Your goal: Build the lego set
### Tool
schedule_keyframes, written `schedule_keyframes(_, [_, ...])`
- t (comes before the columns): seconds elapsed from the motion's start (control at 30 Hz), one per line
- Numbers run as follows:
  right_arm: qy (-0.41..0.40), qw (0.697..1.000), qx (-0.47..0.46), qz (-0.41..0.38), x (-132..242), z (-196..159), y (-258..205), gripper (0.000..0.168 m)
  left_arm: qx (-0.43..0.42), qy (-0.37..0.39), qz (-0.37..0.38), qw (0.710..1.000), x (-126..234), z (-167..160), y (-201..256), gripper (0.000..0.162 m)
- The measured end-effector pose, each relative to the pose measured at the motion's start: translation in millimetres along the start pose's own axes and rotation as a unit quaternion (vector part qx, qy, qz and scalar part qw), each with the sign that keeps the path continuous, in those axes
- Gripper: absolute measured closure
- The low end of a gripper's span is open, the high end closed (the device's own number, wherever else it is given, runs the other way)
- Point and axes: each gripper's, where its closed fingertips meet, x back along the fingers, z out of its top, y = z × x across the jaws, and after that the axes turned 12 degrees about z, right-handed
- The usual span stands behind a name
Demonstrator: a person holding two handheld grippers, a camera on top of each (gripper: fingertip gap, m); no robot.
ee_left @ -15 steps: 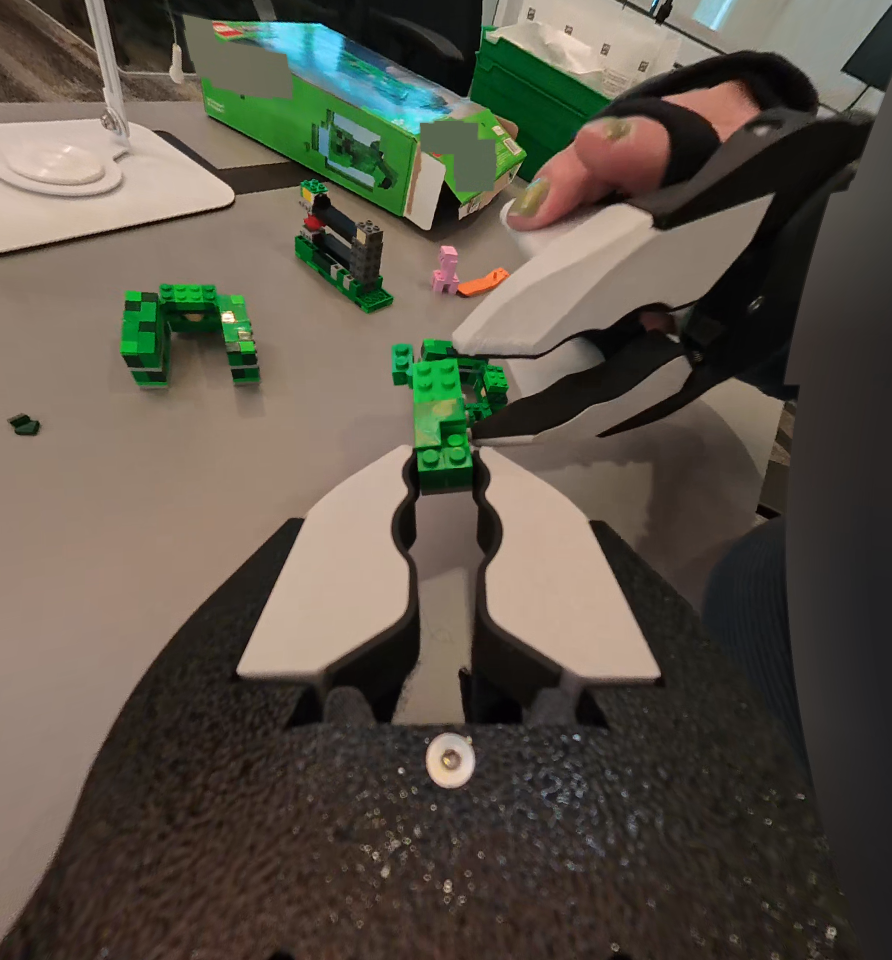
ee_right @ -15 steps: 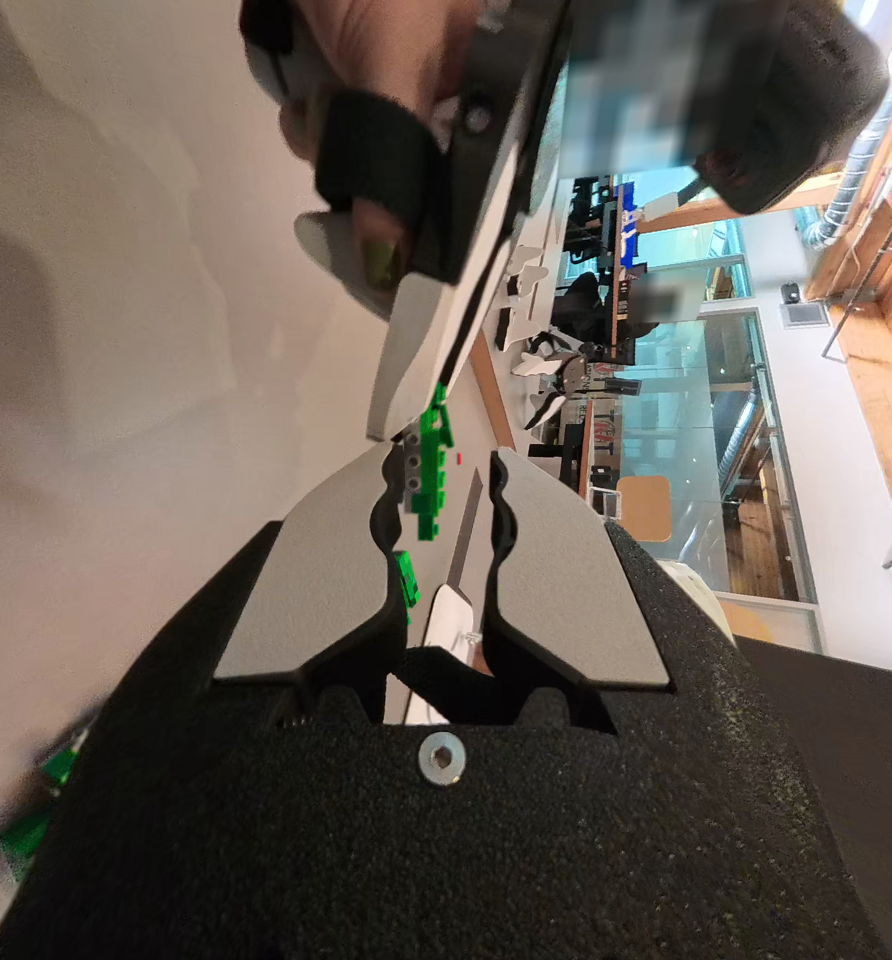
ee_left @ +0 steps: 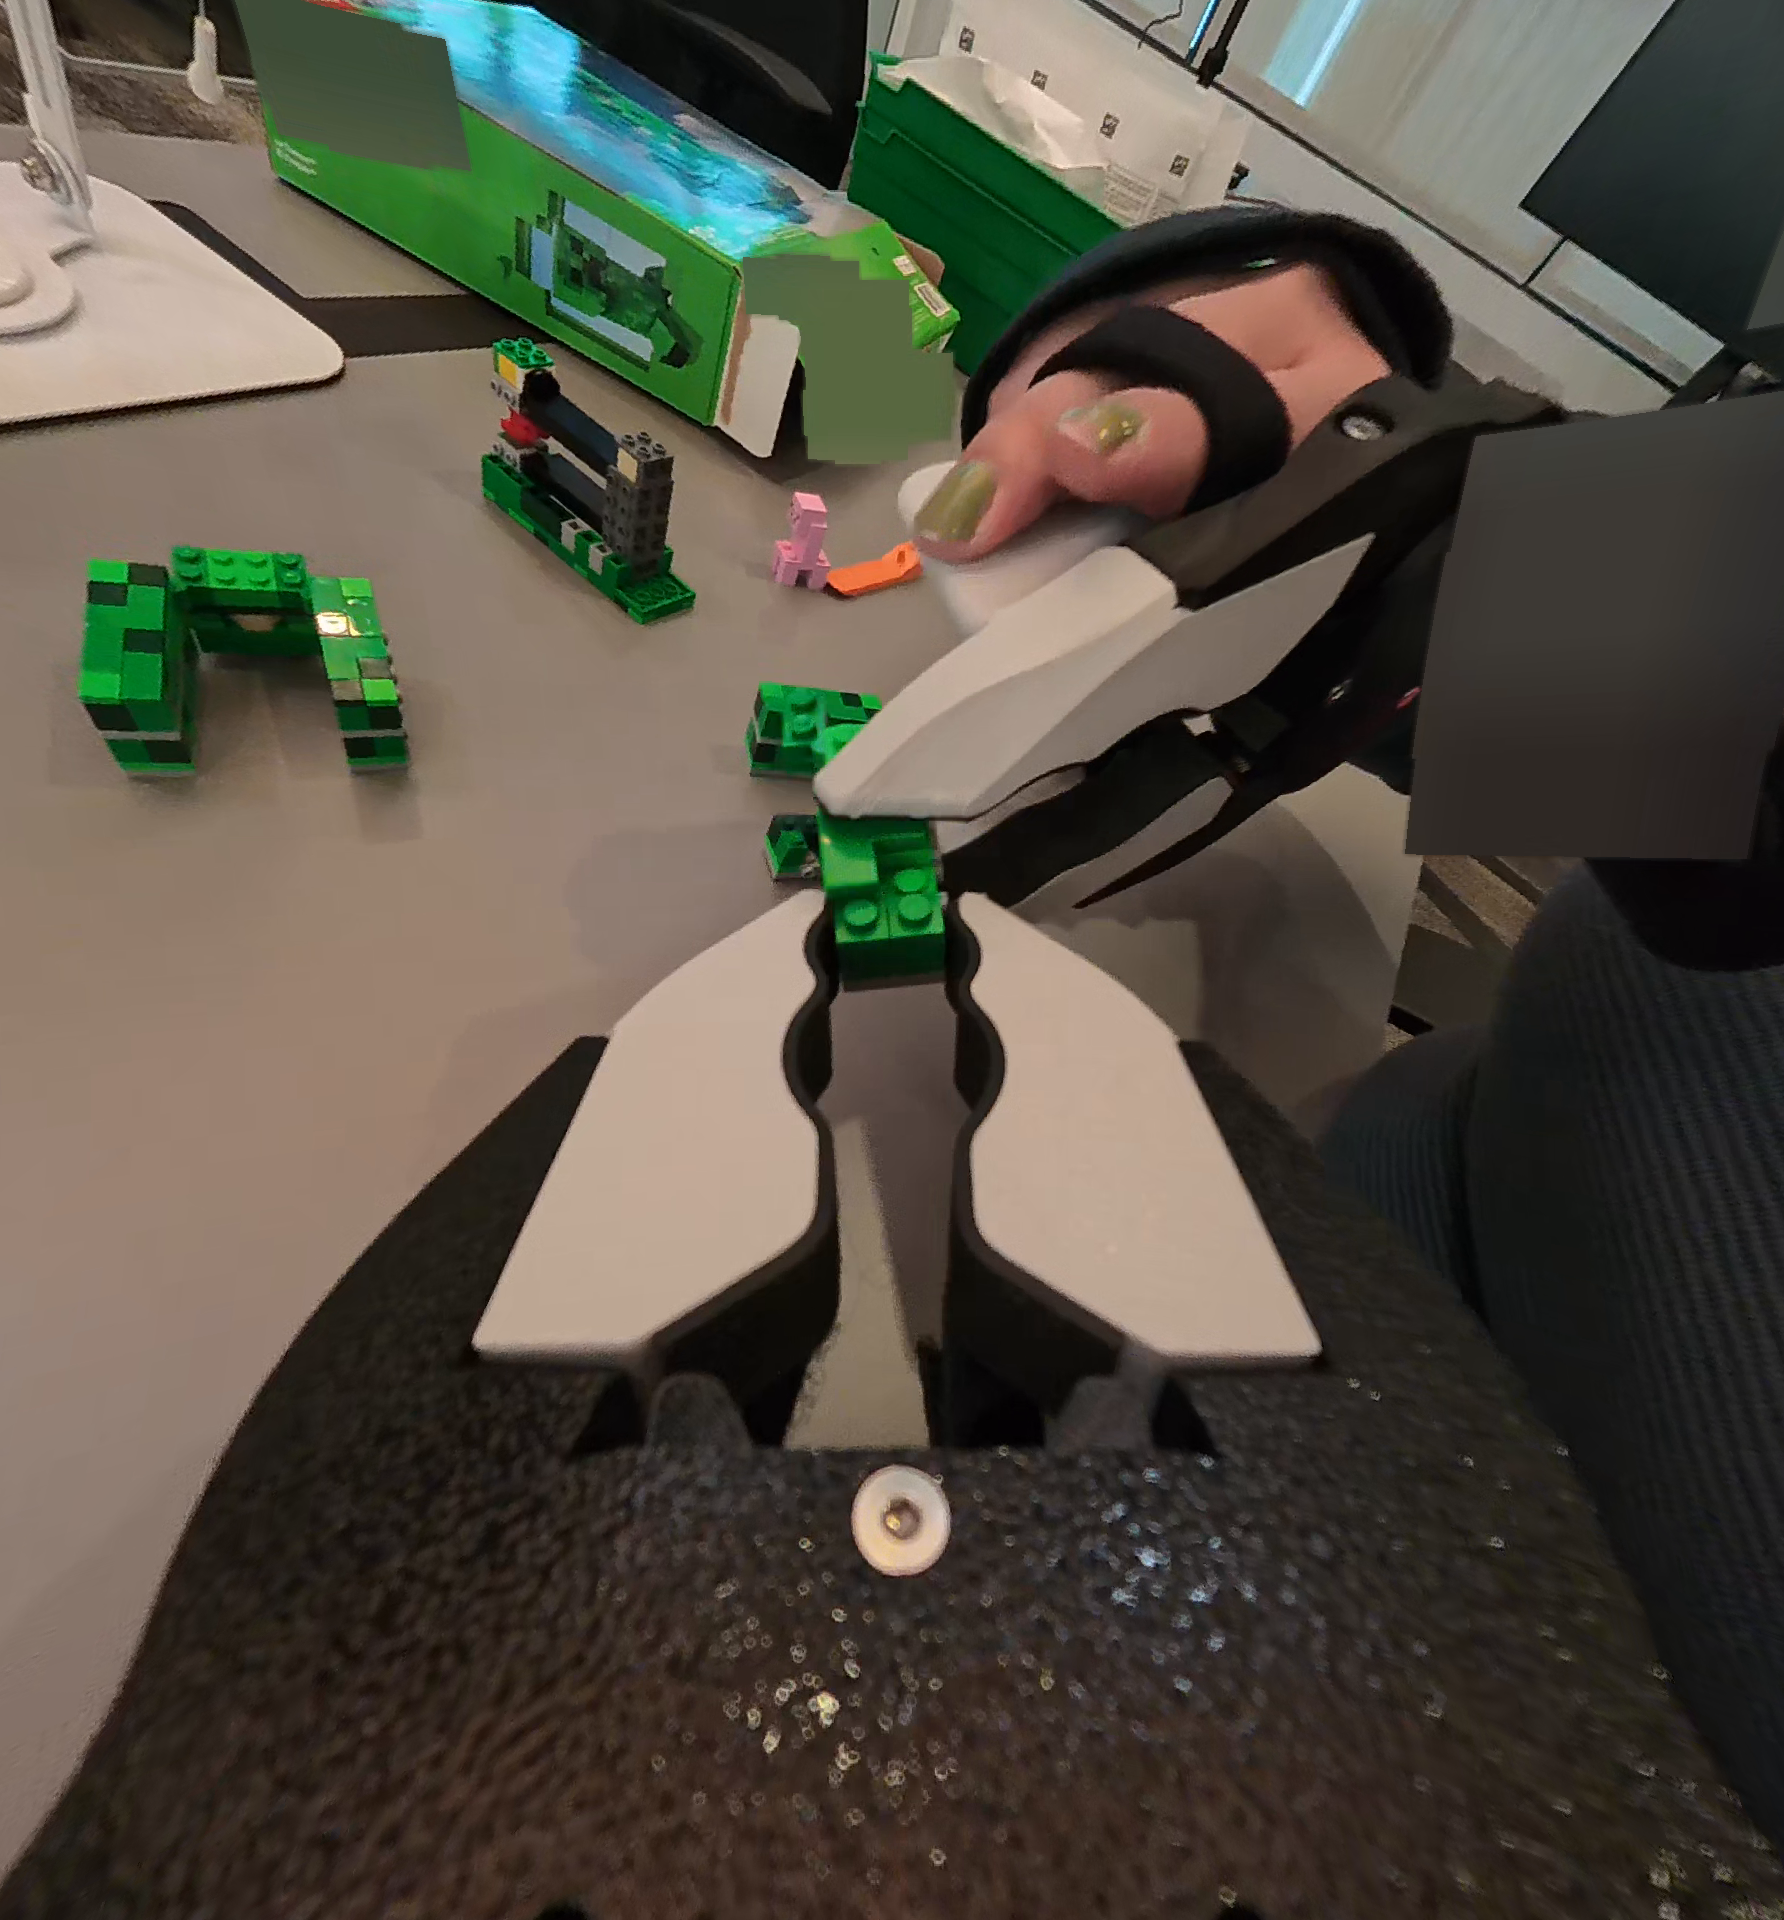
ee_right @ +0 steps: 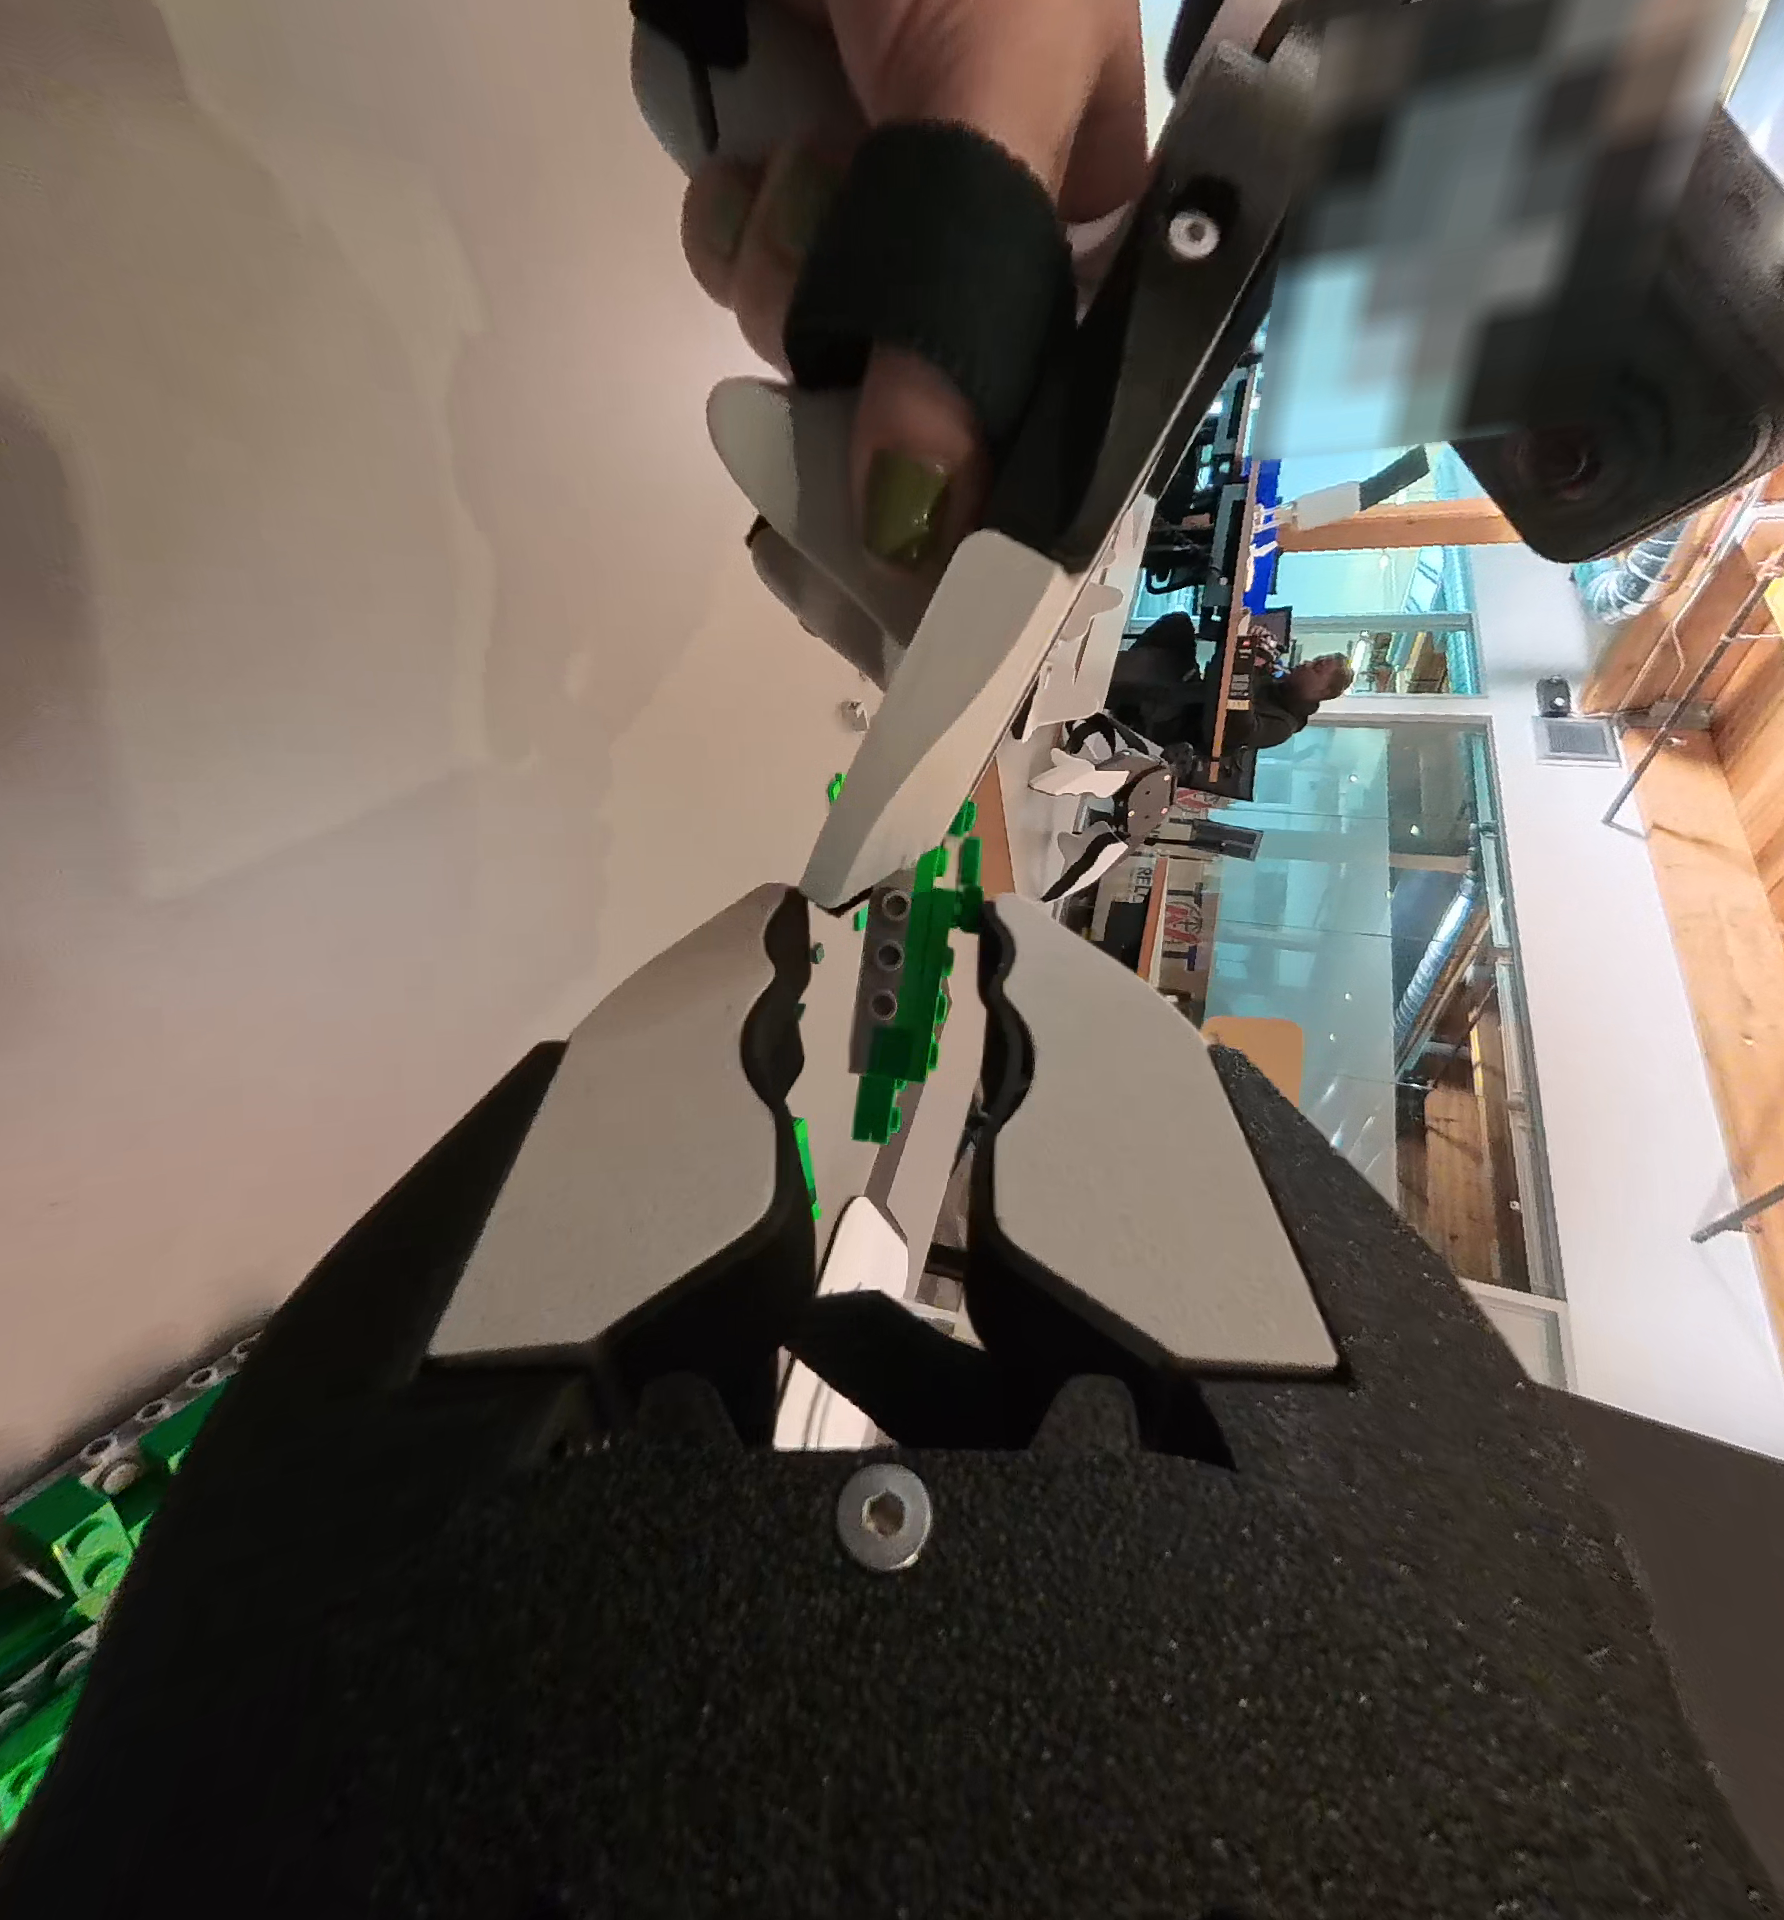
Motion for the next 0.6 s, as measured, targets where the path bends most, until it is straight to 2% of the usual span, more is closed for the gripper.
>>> schedule_keyframes(0.3, [0.002,1.0,-0.01,-0.007,3.6,-2.1,-0.1,0.146,0.013,0.007,-0.009,1.0,-0.6,1.0,1.1,0.144])
schedule_keyframes(0.6, [0.001,1.0,-0.021,-0.002,5.3,-1.9,0.5,0.147,-0.005,0.024,-0.008,1.0,0.1,2.5,1.6,0.144])
